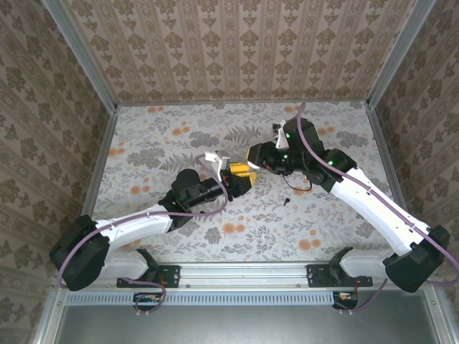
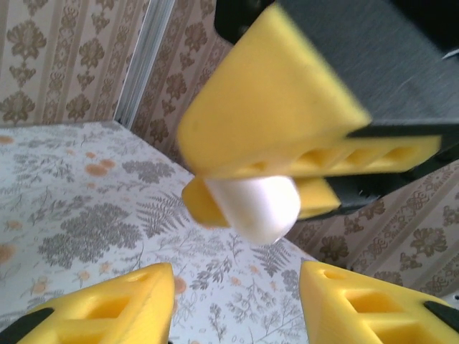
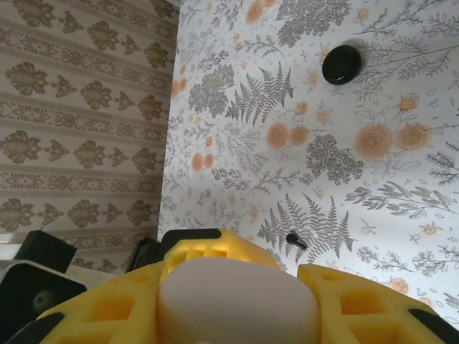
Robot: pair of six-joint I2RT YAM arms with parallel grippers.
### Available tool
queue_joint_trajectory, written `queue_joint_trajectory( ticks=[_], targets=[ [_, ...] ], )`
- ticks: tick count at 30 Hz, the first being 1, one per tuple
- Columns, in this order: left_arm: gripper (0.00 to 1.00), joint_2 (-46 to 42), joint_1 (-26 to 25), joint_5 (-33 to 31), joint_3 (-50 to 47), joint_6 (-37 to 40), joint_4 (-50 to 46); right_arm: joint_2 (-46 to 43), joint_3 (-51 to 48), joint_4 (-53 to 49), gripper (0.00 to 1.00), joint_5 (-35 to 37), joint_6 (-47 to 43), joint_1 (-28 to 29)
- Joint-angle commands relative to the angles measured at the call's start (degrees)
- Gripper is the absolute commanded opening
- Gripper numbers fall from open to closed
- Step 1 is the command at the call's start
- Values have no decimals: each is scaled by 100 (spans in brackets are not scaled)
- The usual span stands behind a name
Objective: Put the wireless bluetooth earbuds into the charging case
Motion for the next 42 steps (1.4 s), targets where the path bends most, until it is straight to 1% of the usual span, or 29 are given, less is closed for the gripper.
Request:
queue_joint_trajectory(
  ticks=[1, 8, 13, 18, 19, 23, 25, 28, 29, 30, 32, 37, 42],
  targets=[
    [48, 0, -3, 33, 231, 24, 448, -47, 38, 110, 20, -111, 162, 33],
    [45, 118, -26, -9, 265, -18, 552, 50, 10, 196, 21, -182, 303, 46],
    [40, 280, -9, -59, 402, -12, 626, 59, 14, 198, 23, -206, 327, 73],
    [37, 461, 90, -46, 420, -273, 1057, 52, -98, 244, 24, -222, 391, 93],
    [35, 487, 98, -31, 431, -322, 1116, 45, -124, 274, 24, -236, 428, 93],
    [19, 538, 138, 42, 458, -418, 1164, 31, -156, 358, 26, -288, 478, 92],
    [12, 531, 159, 49, 438, -470, 1164, 18, -134, 395, 31, -309, 392, 93],
    [9, 477, 234, 59, 349, -617, 1198, -101, -129, 545, 49, -365, 167, 72],
    [8, 438, 264, 73, 307, -691, 1238, -188, -164, 668, 55, -412, 129, 38],
    [8, 397, 304, 96, 272, -772, 1274, -276, -234, 827, 58, -486, 125, -29],
    [7, 300, 395, 200, 212, -934, 1313, -502, -445, 1261, 60, -699, 219, -198],
    [5, 53, 662, 660, 142, -1466, 1393, -997, -1124, 2667, 58, -1381, 672, -777],
    [5, -120, 792, 1104, 195, -1977, 1538, -941, -1287, 3576, 55, -2000, 742, -867]
  ],
)
